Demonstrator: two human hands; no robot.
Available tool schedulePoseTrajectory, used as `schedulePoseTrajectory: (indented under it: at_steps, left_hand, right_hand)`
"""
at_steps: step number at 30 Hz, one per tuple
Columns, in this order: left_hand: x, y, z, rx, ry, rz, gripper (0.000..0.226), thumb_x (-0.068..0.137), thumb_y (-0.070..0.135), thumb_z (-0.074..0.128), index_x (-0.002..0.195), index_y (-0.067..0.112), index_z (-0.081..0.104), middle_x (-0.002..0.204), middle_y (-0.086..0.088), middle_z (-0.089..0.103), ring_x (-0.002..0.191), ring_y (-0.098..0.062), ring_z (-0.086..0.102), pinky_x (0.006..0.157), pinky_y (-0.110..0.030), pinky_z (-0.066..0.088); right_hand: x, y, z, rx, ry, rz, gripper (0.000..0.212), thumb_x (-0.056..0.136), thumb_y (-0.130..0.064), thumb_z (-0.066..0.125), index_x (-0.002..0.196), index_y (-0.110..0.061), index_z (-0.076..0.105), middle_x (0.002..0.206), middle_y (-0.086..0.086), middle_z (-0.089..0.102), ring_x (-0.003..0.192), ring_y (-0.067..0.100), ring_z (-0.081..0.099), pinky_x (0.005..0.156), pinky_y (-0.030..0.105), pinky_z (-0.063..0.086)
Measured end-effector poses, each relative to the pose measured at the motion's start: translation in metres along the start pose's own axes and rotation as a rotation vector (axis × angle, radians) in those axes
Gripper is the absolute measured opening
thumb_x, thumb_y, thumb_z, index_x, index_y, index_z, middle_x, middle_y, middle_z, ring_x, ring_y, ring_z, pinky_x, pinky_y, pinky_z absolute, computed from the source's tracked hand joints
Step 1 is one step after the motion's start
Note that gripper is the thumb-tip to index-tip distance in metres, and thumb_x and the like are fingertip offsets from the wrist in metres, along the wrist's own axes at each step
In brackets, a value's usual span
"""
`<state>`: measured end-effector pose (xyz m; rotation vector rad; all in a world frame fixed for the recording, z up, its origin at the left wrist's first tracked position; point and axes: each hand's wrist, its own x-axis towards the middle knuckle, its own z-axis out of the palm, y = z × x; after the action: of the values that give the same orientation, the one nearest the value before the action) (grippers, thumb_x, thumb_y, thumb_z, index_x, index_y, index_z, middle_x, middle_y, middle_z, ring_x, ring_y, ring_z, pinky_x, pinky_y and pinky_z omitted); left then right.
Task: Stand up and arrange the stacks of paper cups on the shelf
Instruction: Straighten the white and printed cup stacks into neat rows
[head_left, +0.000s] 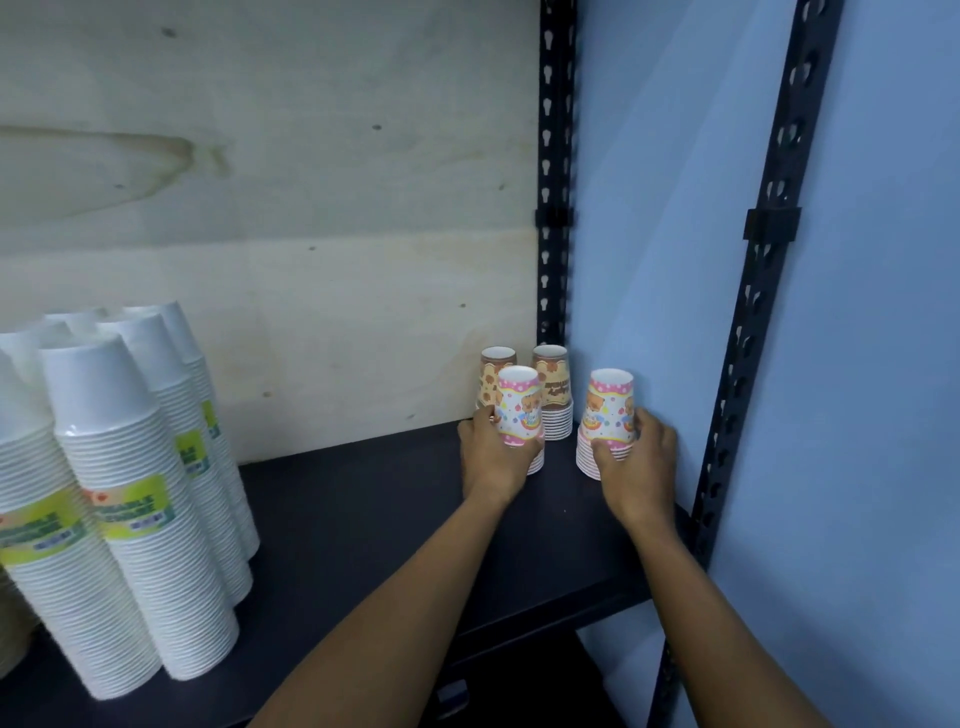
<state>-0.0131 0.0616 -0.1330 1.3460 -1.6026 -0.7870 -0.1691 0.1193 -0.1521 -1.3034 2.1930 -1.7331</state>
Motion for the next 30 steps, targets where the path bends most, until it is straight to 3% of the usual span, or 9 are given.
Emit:
schedulePoseTrajectory:
  at_steps: [4, 9, 15, 20, 23, 25, 30]
  left_hand:
    - [-0.014, -0.009, -0.031, -0.027, 0.035, 0.017, 0.073, 0.074, 0.034, 0.086, 0.136, 0.019, 0.052, 0.13, -0.003, 0.047, 0.117, -0.018, 0.056, 0.098, -0.028, 0.047]
    - [-0.03, -0.036, -0.079, -0.075, 0.093, 0.002, 0.087, 0.048, 0.057, 0.078, 0.127, 0.026, 0.06, 0.122, 0.002, 0.06, 0.109, -0.013, 0.064, 0.096, -0.04, 0.056]
    - [-0.067, -0.056, -0.137, -0.064, 0.174, -0.015, 0.071, 0.061, 0.041, 0.084, 0.126, 0.027, 0.061, 0.12, 0.002, 0.057, 0.111, -0.015, 0.063, 0.099, -0.039, 0.054]
    - [-0.092, -0.062, -0.158, -0.041, 0.201, 0.017, 0.07, 0.071, 0.026, 0.085, 0.136, 0.025, 0.057, 0.116, 0.005, 0.049, 0.112, -0.015, 0.06, 0.1, -0.033, 0.051]
    - [-0.101, -0.066, -0.164, -0.027, 0.245, 0.039, 0.056, 0.072, 0.017, 0.085, 0.124, 0.02, 0.066, 0.098, 0.015, 0.054, 0.094, 0.002, 0.065, 0.083, -0.017, 0.052]
    - [-0.108, -0.064, -0.166, -0.041, 0.278, 0.058, 0.049, 0.074, 0.012, 0.085, 0.118, 0.021, 0.067, 0.092, 0.024, 0.05, 0.082, 0.011, 0.062, 0.071, -0.005, 0.045]
    - [-0.111, -0.071, -0.166, -0.067, 0.273, 0.072, 0.052, 0.077, 0.018, 0.083, 0.121, 0.033, 0.061, 0.096, 0.023, 0.049, 0.092, 0.0, 0.059, 0.072, -0.001, 0.04]
  right_hand:
    - [-0.014, -0.009, -0.003, 0.08, -0.055, 0.015, 0.062, 0.084, -0.016, 0.075, 0.14, -0.01, 0.05, 0.134, 0.012, 0.047, 0.122, 0.028, 0.053, 0.1, 0.035, 0.042]
    - [-0.044, -0.035, 0.001, 0.299, -0.218, 0.031, 0.063, 0.079, -0.024, 0.073, 0.139, -0.025, 0.053, 0.131, -0.001, 0.054, 0.112, 0.011, 0.061, 0.1, 0.039, 0.052]
    - [-0.081, -0.068, 0.019, 0.381, -0.348, -0.004, 0.065, 0.08, -0.018, 0.074, 0.141, -0.026, 0.053, 0.131, -0.004, 0.054, 0.113, 0.007, 0.061, 0.099, 0.033, 0.051]
    - [-0.103, -0.08, 0.032, 0.389, -0.485, -0.025, 0.058, 0.079, -0.02, 0.073, 0.133, -0.032, 0.057, 0.131, -0.005, 0.059, 0.112, 0.002, 0.061, 0.093, 0.028, 0.051]
    - [-0.108, -0.088, 0.033, 0.389, -0.595, -0.059, 0.057, 0.084, -0.013, 0.072, 0.135, -0.03, 0.056, 0.13, -0.009, 0.061, 0.109, -0.008, 0.058, 0.082, 0.014, 0.047]
    - [-0.108, -0.09, 0.035, 0.395, -0.658, -0.072, 0.057, 0.085, -0.01, 0.071, 0.136, -0.03, 0.055, 0.13, -0.011, 0.062, 0.11, -0.012, 0.057, 0.081, 0.012, 0.045]
    - [-0.109, -0.087, 0.04, 0.436, -0.728, -0.038, 0.06, 0.089, -0.009, 0.07, 0.141, -0.031, 0.05, 0.133, -0.008, 0.063, 0.114, -0.007, 0.059, 0.09, 0.02, 0.048]
